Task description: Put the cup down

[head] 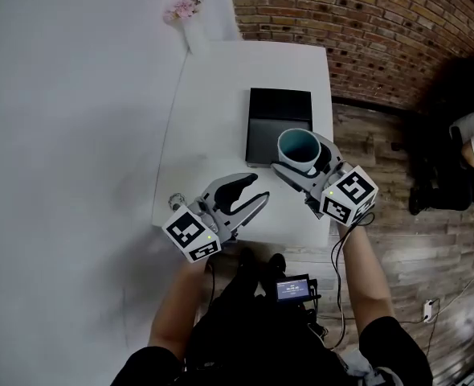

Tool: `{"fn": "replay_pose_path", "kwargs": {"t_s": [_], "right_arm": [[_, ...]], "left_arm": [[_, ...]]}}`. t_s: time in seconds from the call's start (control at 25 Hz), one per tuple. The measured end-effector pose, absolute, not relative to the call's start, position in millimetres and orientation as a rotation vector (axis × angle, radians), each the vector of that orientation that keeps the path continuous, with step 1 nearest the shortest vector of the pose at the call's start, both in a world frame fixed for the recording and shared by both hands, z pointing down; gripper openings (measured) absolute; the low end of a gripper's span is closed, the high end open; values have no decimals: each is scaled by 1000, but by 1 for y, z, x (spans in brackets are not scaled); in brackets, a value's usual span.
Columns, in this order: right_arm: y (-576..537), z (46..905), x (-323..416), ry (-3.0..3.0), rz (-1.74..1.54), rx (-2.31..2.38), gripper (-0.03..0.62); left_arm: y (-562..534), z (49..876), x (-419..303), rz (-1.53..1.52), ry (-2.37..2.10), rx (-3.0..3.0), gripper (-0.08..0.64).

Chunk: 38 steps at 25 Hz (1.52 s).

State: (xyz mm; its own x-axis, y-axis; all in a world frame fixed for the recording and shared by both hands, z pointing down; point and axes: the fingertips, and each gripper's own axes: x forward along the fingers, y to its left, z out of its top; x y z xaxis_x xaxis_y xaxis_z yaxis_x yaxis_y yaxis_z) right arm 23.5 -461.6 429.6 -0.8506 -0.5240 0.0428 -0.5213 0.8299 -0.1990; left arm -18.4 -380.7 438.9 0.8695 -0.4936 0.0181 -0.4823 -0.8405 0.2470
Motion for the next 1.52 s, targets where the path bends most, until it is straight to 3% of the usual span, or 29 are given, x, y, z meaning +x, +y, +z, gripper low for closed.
{"fn": "replay_pose_path", "kwargs": {"t_s": [0.96, 1.52], "right_arm": [[-635, 500, -28, 3012, -275, -958, 390], [-689, 522, -35, 2989, -263, -1080, 391]], "left_arm": [[-432, 453, -27, -82, -683, 2842, 92], [-448, 467, -37, -93, -766, 2816, 83]]}}
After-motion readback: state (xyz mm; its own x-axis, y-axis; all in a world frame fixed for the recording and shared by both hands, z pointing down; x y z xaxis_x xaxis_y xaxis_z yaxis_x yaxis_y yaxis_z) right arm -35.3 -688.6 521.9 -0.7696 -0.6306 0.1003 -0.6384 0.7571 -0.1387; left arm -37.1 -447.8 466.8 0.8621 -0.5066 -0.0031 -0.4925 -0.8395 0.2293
